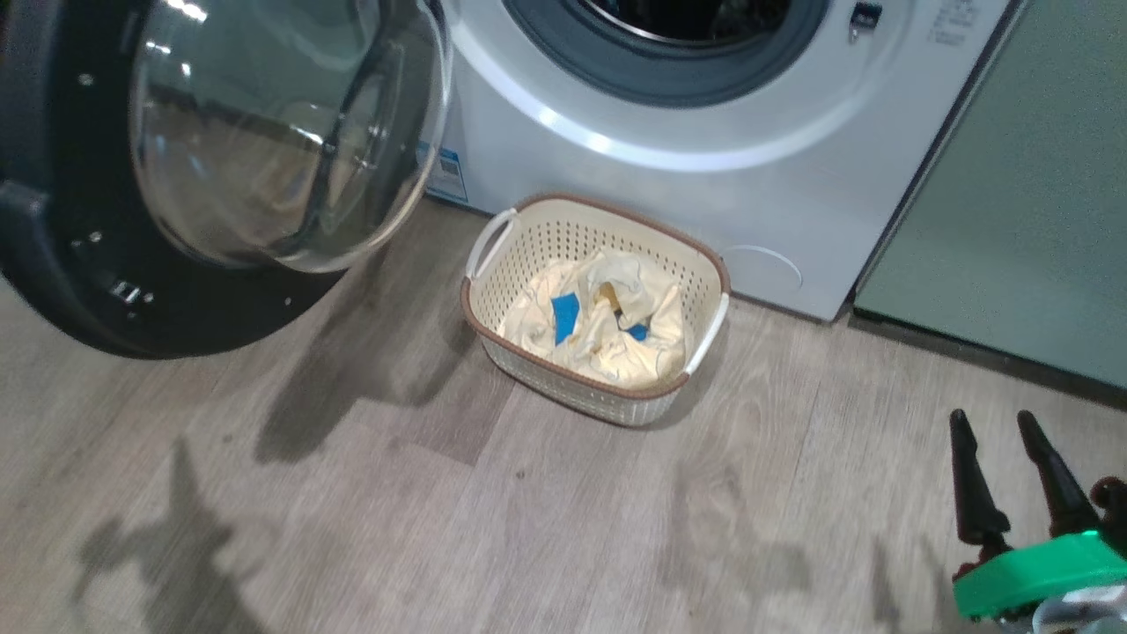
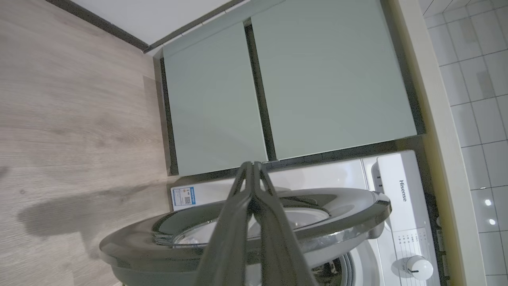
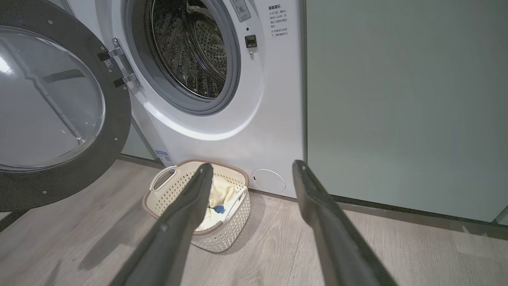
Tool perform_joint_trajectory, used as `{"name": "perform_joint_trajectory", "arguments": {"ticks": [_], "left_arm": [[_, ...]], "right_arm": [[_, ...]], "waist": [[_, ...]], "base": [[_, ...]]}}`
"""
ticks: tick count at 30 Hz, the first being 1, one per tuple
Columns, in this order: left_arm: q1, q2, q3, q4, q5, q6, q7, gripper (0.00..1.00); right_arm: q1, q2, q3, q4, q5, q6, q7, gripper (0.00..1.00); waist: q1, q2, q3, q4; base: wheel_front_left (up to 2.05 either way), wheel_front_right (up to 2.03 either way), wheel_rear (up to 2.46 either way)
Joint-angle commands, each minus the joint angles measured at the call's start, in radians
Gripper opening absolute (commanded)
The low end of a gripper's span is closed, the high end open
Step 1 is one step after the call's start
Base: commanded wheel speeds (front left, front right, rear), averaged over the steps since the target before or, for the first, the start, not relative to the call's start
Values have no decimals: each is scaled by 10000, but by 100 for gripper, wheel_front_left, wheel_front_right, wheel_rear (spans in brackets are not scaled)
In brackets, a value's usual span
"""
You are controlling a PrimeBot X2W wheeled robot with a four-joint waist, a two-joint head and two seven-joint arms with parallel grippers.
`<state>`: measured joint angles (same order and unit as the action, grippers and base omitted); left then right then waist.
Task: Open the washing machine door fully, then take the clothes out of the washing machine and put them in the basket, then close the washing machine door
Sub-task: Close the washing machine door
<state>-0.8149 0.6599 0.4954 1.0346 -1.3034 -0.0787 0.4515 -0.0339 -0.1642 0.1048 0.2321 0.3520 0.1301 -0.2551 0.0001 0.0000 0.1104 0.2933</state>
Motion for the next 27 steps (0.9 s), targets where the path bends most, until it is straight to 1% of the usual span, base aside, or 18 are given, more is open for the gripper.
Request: {"name": "perform_joint_trajectory", "arguments": {"ticks": [1, 9, 20, 27], "left_arm": [[-343, 723, 45, -323, -14, 8, 111, 0], [-1165, 574, -434, -670, 130, 199, 549, 0], [-1528, 285, -1020, -1137, 472, 461, 775, 0], [-1629, 174, -1230, -1194, 419, 344, 1293, 0]], "right_arm": [[-512, -325, 171, -346, -46, 6, -67, 100], [-812, -520, 198, -402, -43, 6, -67, 100], [-1105, -606, 194, -439, -66, 6, -67, 100], [-1168, -545, 182, -356, -69, 6, -67, 100]], "waist": [[-1, 0, 136, -49], [-1, 0, 705, -262], [-1, 0, 1278, -495], [-1, 0, 1248, -516]], "base": [[0, 0, 0], [0, 0, 0], [0, 0, 0], [0, 0, 0]]}}
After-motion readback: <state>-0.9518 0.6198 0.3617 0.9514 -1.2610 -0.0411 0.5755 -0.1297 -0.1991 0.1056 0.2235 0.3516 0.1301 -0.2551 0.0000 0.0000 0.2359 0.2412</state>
